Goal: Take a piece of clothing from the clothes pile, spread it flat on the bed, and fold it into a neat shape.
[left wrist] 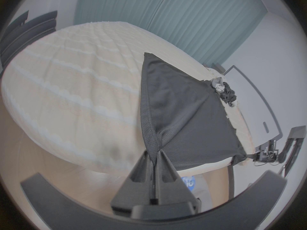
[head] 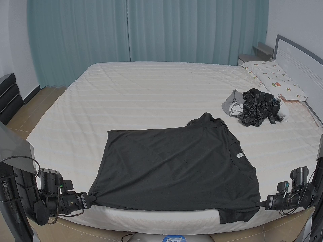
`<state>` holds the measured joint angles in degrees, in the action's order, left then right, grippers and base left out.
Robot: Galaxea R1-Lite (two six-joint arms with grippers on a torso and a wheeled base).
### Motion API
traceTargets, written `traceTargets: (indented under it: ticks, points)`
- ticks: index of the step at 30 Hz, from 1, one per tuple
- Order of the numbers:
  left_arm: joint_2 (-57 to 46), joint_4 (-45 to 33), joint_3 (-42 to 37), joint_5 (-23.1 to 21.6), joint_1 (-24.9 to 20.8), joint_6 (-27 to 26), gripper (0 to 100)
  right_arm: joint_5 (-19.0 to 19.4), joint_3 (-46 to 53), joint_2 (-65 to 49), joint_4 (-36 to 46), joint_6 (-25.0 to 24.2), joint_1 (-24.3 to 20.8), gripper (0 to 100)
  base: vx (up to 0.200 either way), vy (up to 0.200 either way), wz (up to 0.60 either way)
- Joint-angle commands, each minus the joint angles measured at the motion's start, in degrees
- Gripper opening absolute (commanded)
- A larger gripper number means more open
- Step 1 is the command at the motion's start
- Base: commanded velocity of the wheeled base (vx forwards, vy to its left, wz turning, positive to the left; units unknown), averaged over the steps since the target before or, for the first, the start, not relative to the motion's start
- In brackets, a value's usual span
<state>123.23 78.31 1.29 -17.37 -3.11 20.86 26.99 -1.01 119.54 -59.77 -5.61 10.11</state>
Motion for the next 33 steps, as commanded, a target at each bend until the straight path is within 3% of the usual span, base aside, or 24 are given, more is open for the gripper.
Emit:
traceTargets:
  ticks: [1, 9, 18, 23, 33]
  points:
    - [1.6, -0.9, -1.0, 1.8, 0.4, -2.0, 0, -0.2, 1.0, -1.8, 2.6, 2.1, 0.0, 0, 0.000, 0.000, 0.00]
    - [-0.7, -10.3, -1.0, 2.0, 0.6, -8.1, 0, -1.5, 1.0, -1.9, 6.6, 5.3, 0.0, 0, 0.000, 0.000, 0.00]
    - [-3.0, -14.8, -1.0, 2.1, 1.6, -11.2, 0, -1.7, 1.0, -4.8, 12.1, 9.3, 0.1, 0, 0.000, 0.000, 0.00]
    - [-5.6, -22.0, -1.0, 2.1, 1.6, -15.1, 0, -1.9, 1.0, -5.7, 14.4, 10.0, 0.1, 0, 0.000, 0.000, 0.00]
    - [-7.7, -22.4, 0.6, 1.6, 2.5, -13.6, 0, -2.1, 0.9, -8.4, 14.3, 10.5, 0.9, 0, 0.000, 0.000, 0.00]
